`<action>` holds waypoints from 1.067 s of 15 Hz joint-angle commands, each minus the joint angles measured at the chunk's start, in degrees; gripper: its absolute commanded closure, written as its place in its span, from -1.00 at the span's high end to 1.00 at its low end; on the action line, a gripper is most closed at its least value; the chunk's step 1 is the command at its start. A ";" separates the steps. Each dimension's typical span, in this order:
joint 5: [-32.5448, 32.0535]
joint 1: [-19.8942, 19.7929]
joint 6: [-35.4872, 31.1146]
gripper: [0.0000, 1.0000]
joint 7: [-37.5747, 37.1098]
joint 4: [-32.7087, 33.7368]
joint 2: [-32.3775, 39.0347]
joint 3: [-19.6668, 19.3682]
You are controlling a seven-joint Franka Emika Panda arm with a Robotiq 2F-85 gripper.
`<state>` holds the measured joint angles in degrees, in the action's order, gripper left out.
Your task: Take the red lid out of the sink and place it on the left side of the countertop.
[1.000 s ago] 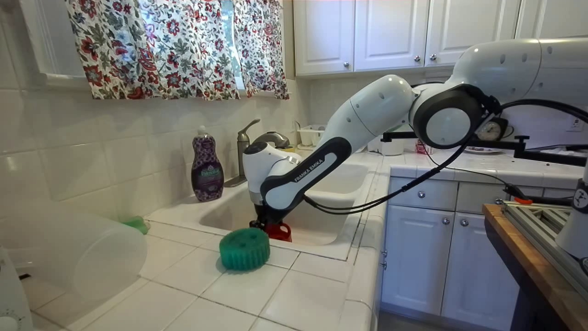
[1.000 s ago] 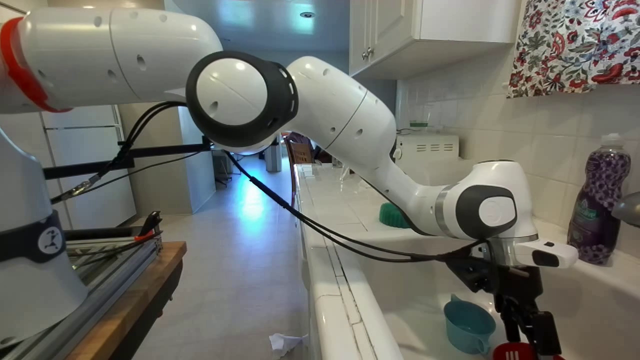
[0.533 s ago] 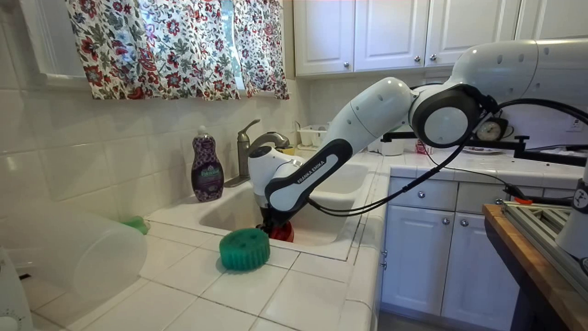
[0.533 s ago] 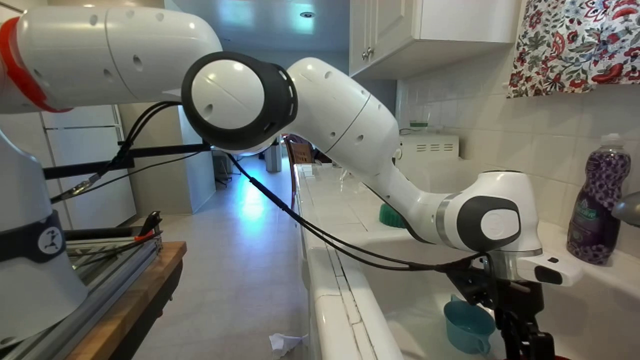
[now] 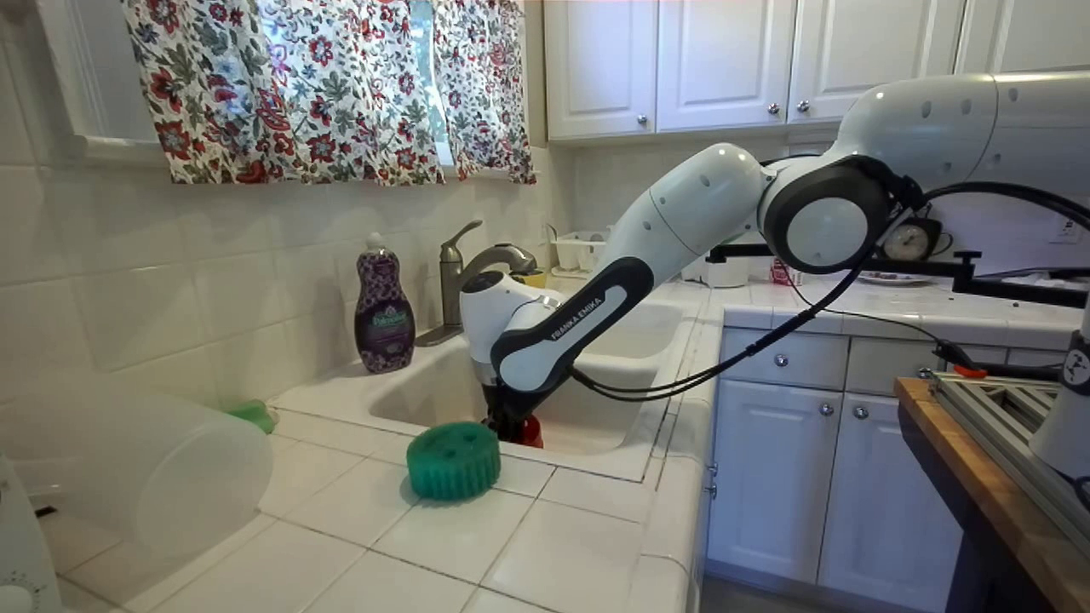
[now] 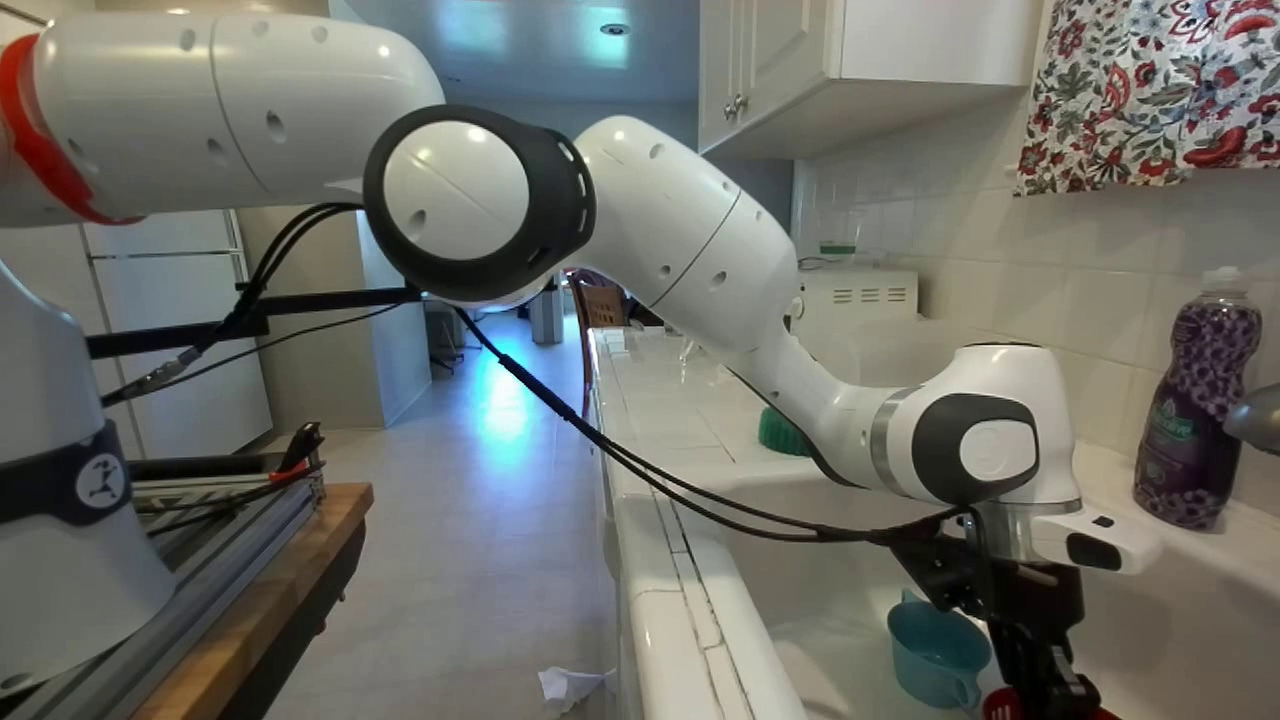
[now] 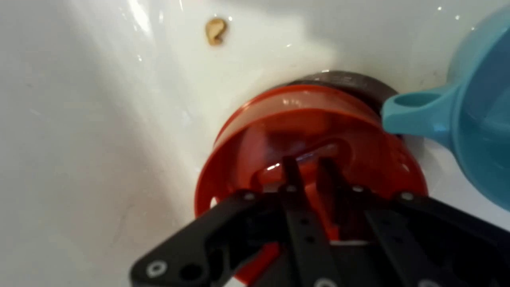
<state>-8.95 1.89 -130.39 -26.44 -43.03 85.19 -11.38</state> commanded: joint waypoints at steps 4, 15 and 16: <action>0.38 -0.40 0.73 -0.48 3.83 0.78 -0.02 1.18; -0.36 1.37 -4.80 0.96 4.95 -0.73 -3.28 0.53; -0.21 1.32 -5.19 1.00 5.68 -0.45 -2.95 0.88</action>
<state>-9.03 3.44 -133.84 -23.61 -42.85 82.20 -11.53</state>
